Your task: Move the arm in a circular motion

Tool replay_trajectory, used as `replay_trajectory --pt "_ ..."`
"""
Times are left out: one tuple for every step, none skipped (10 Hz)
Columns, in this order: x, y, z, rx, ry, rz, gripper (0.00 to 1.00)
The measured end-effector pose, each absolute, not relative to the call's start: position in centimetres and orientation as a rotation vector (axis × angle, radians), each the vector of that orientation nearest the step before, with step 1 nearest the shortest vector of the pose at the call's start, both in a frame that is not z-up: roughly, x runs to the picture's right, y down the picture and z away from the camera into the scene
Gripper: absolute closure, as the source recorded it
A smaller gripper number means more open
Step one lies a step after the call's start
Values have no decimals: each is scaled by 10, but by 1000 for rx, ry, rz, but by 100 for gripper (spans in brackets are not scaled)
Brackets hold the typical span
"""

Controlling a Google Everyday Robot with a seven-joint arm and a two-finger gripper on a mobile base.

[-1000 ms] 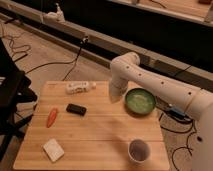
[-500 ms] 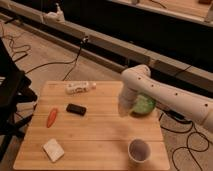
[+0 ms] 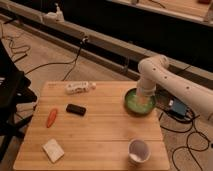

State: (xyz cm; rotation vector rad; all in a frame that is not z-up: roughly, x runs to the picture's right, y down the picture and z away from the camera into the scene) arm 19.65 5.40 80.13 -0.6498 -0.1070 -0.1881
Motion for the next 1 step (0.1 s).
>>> replay_trajectory --pt "174 34 806 -616 -119 -210 100"
